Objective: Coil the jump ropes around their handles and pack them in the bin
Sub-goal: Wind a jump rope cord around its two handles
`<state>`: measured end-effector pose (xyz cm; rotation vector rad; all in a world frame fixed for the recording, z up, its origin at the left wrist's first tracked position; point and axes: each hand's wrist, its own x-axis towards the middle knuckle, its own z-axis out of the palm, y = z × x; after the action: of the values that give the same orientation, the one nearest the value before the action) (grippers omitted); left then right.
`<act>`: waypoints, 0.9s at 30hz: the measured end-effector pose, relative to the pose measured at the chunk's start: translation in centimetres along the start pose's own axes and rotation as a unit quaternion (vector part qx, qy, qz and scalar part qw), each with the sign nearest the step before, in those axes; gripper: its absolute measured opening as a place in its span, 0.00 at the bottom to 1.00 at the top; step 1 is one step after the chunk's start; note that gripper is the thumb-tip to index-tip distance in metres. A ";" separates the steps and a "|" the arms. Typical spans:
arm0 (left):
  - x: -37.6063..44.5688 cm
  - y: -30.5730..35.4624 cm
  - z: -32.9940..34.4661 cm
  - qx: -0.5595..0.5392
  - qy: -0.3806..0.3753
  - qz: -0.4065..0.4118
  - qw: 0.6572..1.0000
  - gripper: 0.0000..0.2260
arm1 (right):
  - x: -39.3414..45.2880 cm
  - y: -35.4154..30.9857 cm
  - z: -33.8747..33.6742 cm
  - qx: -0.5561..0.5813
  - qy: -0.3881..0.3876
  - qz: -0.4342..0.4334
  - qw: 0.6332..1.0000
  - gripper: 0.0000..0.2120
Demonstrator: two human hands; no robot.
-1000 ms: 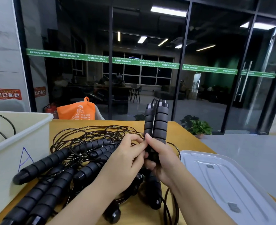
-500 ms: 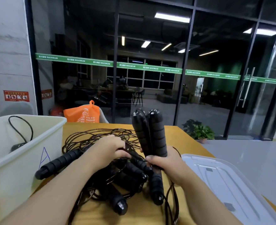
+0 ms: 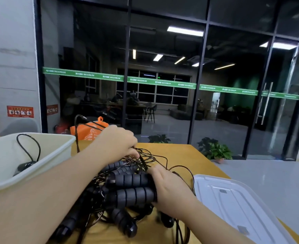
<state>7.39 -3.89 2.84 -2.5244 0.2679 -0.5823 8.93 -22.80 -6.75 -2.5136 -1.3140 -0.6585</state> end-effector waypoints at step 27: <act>-3.8 10.2 7.6 -0.444 0.164 -0.082 0.877 0.19 | 0.8 2.4 1.9 0.495 0.003 0.420 0.761 0.23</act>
<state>6.72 -7.88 -9.78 -3.3356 0.5480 -1.1710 11.79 -22.83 -8.02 -1.8099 -0.2126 0.2234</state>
